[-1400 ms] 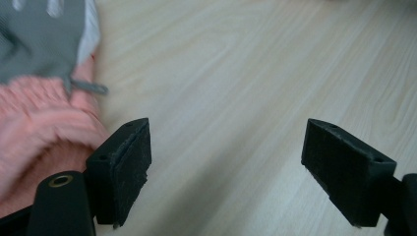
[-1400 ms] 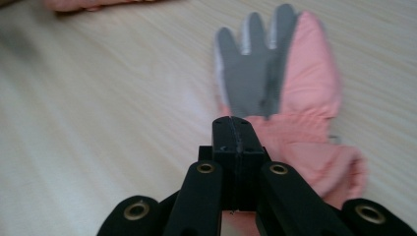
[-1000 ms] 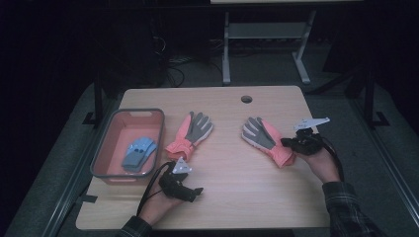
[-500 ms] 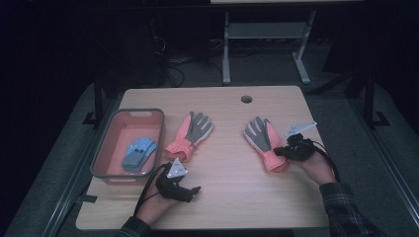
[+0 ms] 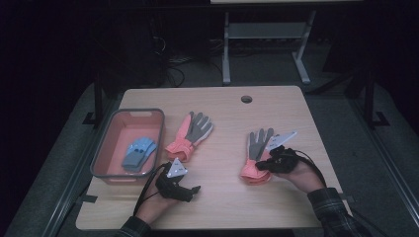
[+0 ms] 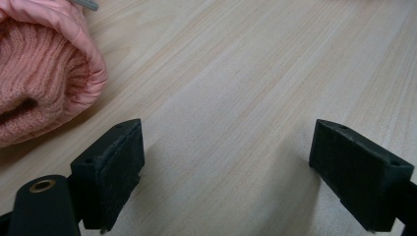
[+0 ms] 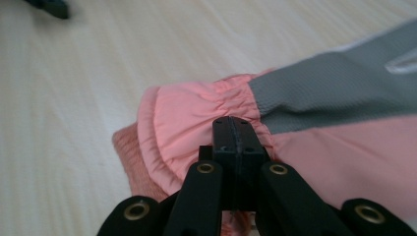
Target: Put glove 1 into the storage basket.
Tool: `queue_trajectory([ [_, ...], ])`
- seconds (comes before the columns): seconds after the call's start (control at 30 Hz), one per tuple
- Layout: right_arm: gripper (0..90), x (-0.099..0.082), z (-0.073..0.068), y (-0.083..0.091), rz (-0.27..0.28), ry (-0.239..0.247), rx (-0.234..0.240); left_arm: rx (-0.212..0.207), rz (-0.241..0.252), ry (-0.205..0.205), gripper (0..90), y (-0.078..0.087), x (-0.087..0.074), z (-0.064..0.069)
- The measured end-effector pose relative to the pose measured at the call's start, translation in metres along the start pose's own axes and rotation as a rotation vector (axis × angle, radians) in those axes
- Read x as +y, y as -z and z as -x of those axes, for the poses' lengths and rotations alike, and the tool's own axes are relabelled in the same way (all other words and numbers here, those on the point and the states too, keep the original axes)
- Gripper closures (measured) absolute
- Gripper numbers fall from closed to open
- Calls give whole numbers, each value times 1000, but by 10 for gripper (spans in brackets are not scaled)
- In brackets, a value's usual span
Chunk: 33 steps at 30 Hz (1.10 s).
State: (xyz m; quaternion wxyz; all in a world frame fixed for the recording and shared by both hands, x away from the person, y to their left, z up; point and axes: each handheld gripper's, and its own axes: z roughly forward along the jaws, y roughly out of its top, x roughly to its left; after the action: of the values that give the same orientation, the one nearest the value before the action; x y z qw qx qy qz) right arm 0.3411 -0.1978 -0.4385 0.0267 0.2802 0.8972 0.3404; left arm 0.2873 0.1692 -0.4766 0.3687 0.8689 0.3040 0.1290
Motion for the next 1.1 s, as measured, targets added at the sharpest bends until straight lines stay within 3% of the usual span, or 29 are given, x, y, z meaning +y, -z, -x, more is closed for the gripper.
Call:
queue_trajectory([
  [0.2,900,12,-27,-15,-28,100,63,2,0,-4,128,0,0,0],
  [0.27,900,14,-35,-18,-30,110,91,2,0,-5,128,0,0,0],
  [0.33,900,15,-39,-20,-28,125,100,0,0,0,127,0,0,0],
  [0.37,900,16,-42,-23,-26,157,108,0,1,2,128,0,0,0],
  [0.6,900,27,-66,-36,-16,213,136,1,4,4,128,0,0,0],
  [0.73,900,29,-69,-38,-6,210,136,1,3,4,127,0,0,0],
  [0.77,835,29,-68,-34,12,204,130,0,3,4,128,0,0,0],
  [0.83,800,28,-68,-31,23,197,130,0,3,4,128,0,0,0],
  [0.87,738,27,-67,-22,54,164,117,0,4,4,127,0,0,0],
  [1.03,633,22,-62,-5,112,109,88,0,3,5,127,0,0,0],
  [1.1,565,15,-56,6,148,85,49,4,4,11,129,0,0,0],
])
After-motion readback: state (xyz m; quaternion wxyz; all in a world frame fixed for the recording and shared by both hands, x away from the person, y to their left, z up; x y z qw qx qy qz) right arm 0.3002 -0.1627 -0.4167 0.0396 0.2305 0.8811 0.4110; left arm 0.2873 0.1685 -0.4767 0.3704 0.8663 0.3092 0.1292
